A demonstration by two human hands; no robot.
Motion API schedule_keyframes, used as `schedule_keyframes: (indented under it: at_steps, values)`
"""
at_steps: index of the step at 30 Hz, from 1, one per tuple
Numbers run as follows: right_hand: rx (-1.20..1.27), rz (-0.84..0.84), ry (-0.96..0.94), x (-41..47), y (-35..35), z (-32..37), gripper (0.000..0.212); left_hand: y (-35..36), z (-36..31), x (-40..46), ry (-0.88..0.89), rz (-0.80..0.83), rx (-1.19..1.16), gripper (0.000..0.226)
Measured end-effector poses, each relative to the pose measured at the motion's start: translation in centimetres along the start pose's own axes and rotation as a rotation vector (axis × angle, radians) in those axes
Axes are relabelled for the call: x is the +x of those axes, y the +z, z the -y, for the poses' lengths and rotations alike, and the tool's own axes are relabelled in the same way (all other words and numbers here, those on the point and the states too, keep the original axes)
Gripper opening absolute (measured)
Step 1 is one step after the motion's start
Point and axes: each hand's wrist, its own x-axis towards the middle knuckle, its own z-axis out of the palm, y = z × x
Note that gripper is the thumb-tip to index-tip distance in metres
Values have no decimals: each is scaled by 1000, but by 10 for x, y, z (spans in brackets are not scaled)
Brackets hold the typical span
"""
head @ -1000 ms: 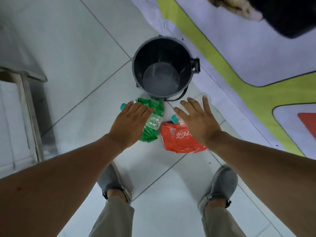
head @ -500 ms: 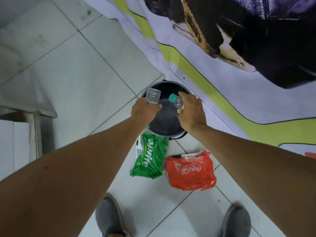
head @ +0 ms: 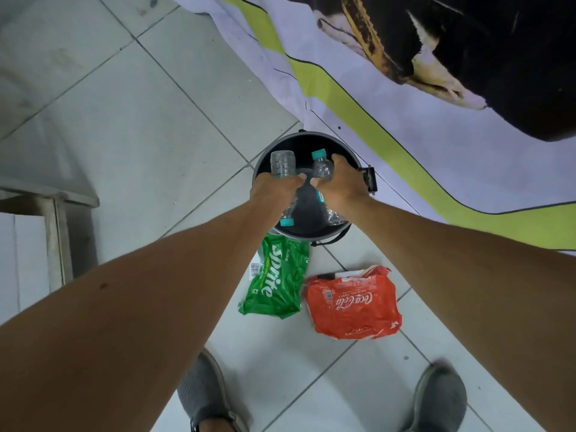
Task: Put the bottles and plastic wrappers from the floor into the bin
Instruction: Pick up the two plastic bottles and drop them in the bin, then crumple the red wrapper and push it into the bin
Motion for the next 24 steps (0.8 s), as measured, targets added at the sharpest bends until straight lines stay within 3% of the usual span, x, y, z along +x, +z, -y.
schedule_keyframes:
  at_steps: [3, 5, 7, 10, 15, 19, 22, 24]
  values:
    - [40, -81, -65, -22, -8, -13, 78, -7, 10, -28, 177, -229, 128, 70]
    - [60, -195, -142, -47, -12, -35, 65, -13, 30, -62, 322, -368, 153, 53]
    - [22, -278, -175, -77, -9, -72, 52, -12, 67, -91, 450, -388, 194, 38]
    - [-140, -192, -159, -114, 4, -140, 52, 9, 137, -117, 501, -168, 429, 39]
    - [-575, 244, -148, -136, 35, -239, 84, 73, 227, -125, 553, 317, 887, 81]
    - [-829, 330, -266, -127, 66, -293, 106, 138, 269, -103, 652, 355, 1088, 104]
    - [-945, 304, -327, -109, 88, -320, 134, 177, 285, -83, 735, 308, 1167, 119]
    - [-964, 300, -351, -96, 98, -331, 140, 194, 293, -69, 793, 248, 1161, 127]
